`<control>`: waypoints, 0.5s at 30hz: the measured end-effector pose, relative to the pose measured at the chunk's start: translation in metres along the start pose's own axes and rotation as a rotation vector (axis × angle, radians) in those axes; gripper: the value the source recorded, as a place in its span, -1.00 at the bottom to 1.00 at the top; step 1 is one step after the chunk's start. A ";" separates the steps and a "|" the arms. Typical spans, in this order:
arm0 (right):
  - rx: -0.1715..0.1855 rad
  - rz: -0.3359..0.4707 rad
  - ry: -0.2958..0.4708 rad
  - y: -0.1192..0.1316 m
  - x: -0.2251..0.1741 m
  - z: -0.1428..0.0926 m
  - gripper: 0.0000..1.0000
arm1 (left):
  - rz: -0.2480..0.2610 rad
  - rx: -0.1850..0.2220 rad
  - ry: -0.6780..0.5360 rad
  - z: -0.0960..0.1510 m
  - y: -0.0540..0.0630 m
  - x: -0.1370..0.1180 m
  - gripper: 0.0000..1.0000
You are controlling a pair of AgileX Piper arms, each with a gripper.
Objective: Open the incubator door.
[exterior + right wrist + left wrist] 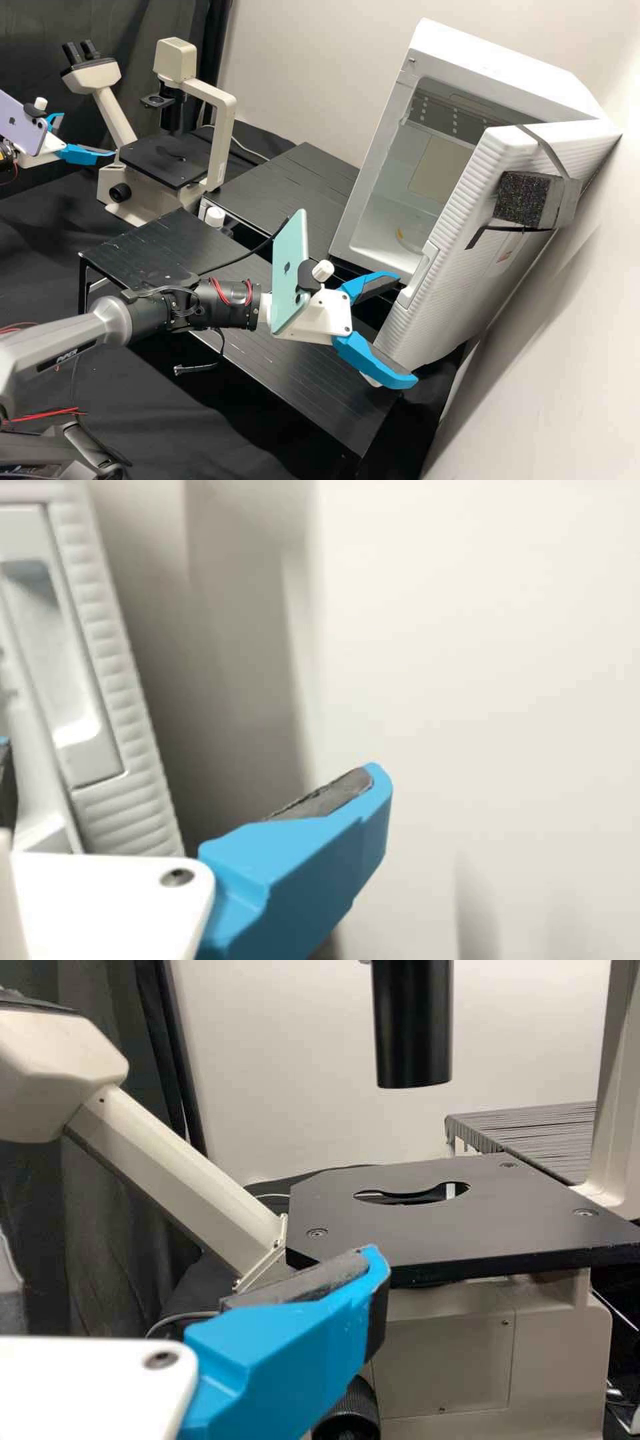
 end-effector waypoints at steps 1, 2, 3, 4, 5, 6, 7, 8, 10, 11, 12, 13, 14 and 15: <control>0.004 -0.007 0.008 0.000 -0.002 -0.001 1.00 | 0.000 0.000 0.000 0.000 0.000 0.000 1.00; 0.009 -0.011 0.019 0.000 -0.004 -0.002 1.00 | 0.000 0.000 0.000 0.000 0.000 0.000 1.00; 0.014 -0.019 0.034 0.000 -0.008 -0.003 1.00 | 0.000 0.000 0.000 0.000 0.000 0.000 1.00; 0.021 -0.020 0.051 0.001 -0.011 -0.005 1.00 | 0.000 0.000 0.000 0.000 0.000 0.000 1.00; 0.026 -0.014 0.070 0.002 -0.016 -0.007 1.00 | 0.000 0.000 0.000 0.000 0.000 0.000 1.00; 0.029 -0.008 0.086 0.003 -0.019 -0.008 1.00 | 0.000 0.000 0.000 0.000 0.000 0.000 1.00; 0.035 0.006 0.109 0.006 -0.024 -0.009 1.00 | 0.000 0.000 0.000 0.000 0.000 0.000 1.00; 0.036 0.018 0.134 0.009 -0.029 -0.011 1.00 | 0.000 0.000 0.000 0.000 0.000 0.000 1.00; 0.038 0.036 0.188 0.013 -0.038 -0.014 1.00 | 0.000 0.000 0.000 0.000 0.000 0.000 1.00; 0.039 0.046 0.216 0.015 -0.041 -0.016 1.00 | 0.000 0.000 0.000 0.000 0.000 0.000 1.00; 0.039 0.055 0.241 0.018 -0.044 -0.017 1.00 | 0.000 0.000 0.000 0.000 0.000 0.000 1.00; 0.042 0.061 0.273 0.020 -0.048 -0.018 1.00 | 0.000 0.000 0.000 0.000 0.000 0.000 1.00; 0.045 0.064 0.302 0.022 -0.051 -0.019 1.00 | 0.000 0.000 0.000 0.000 0.000 0.000 1.00; 0.047 0.064 0.343 0.024 -0.055 -0.021 1.00 | 0.000 0.000 0.000 0.000 0.000 0.000 1.00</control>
